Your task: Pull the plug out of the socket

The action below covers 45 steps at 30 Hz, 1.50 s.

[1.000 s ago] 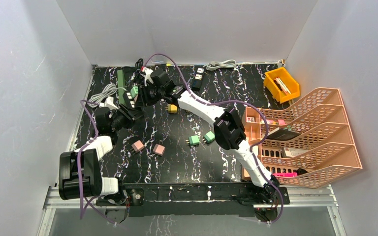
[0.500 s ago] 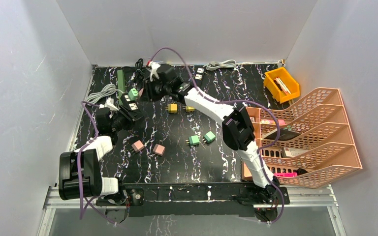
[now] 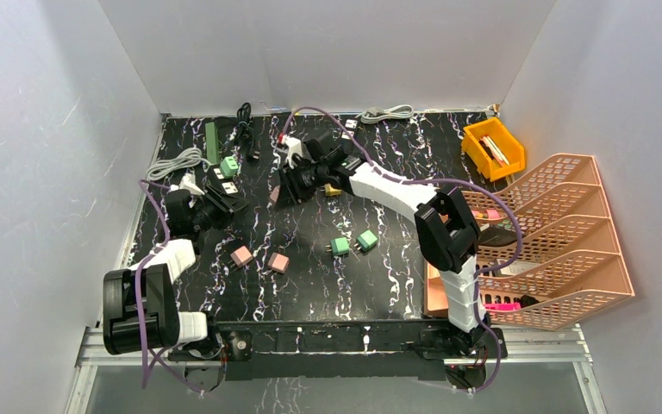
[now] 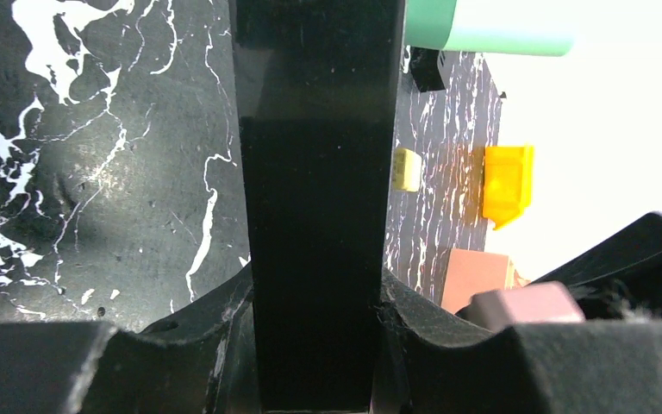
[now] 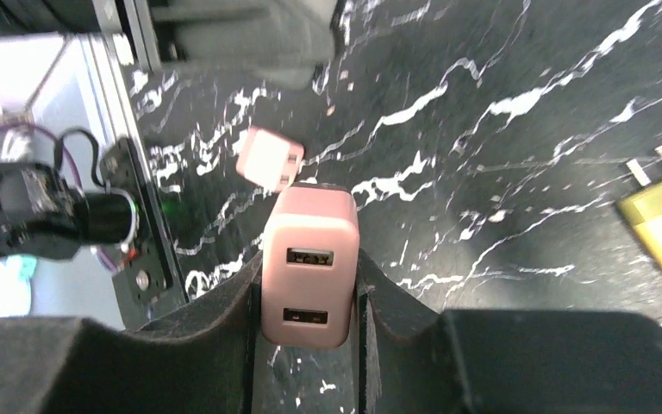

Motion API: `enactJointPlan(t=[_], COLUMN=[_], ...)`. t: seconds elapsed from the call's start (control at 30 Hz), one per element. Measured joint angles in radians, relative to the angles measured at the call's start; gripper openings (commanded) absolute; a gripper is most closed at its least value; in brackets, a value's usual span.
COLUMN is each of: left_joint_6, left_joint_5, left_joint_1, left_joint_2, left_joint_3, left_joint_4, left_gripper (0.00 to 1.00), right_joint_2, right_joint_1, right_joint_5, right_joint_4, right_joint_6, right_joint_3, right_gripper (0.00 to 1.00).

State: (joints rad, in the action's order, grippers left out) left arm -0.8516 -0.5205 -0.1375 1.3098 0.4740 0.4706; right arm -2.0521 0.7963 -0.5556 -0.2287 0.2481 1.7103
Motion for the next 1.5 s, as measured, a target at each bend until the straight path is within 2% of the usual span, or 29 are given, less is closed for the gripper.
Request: enactJointPlan(t=[0.27, 0.33, 0.57, 0.6, 0.63, 0.7, 0.73, 0.8, 1.0, 1.37, 1.5], left_joint_6=[-0.002, -0.002, -0.001, -0.001, -0.001, -0.001, -0.001, -0.001, 0.000, 0.004, 0.005], left_joint_5=[0.013, 0.014, 0.024, 0.026, 0.027, 0.029, 0.030, 0.031, 0.032, 0.035, 0.039], left_joint_1=[-0.011, -0.011, -0.011, -0.011, -0.012, -0.012, -0.012, -0.012, -0.012, -0.012, -0.012], left_joint_2=[-0.005, -0.011, -0.026, -0.028, -0.030, -0.031, -0.031, -0.031, -0.035, -0.057, -0.069], left_joint_3=[0.000, 0.000, 0.000, 0.000, 0.000, 0.000, 0.000, 0.000, 0.000, 0.000, 0.000], left_joint_4=[-0.003, -0.008, -0.017, -0.018, -0.019, -0.019, -0.020, -0.023, -0.028, -0.035, -0.045], left_gripper=[0.00, 0.00, 0.00, 0.00, 0.00, 0.00, 0.00, 0.00, 0.00, 0.00, 0.00], right_joint_2=[-0.092, -0.143, -0.274, -0.279, -0.285, -0.291, -0.293, -0.293, -0.293, -0.293, -0.294], right_joint_1=[0.058, 0.076, 0.114, 0.114, 0.113, 0.113, 0.113, 0.114, 0.121, 0.122, 0.125], right_joint_5=[-0.075, -0.080, -0.080, -0.079, -0.079, -0.074, -0.069, -0.059, 0.045, 0.135, 0.132], right_joint_4=[-0.042, -0.044, -0.064, -0.066, -0.069, -0.072, -0.077, -0.089, -0.111, -0.120, -0.118], right_joint_6=[-0.047, -0.043, -0.008, -0.002, 0.003, 0.008, 0.011, 0.011, -0.042, -0.084, -0.082], right_joint_3=[-0.009, 0.016, 0.076, 0.078, 0.084, 0.100, 0.110, 0.134, 0.192, 0.192, 0.192], right_gripper=[0.00, 0.13, 0.28, 0.32, 0.41, 0.81, 0.91, 0.98, 0.98, 0.77, 0.73])
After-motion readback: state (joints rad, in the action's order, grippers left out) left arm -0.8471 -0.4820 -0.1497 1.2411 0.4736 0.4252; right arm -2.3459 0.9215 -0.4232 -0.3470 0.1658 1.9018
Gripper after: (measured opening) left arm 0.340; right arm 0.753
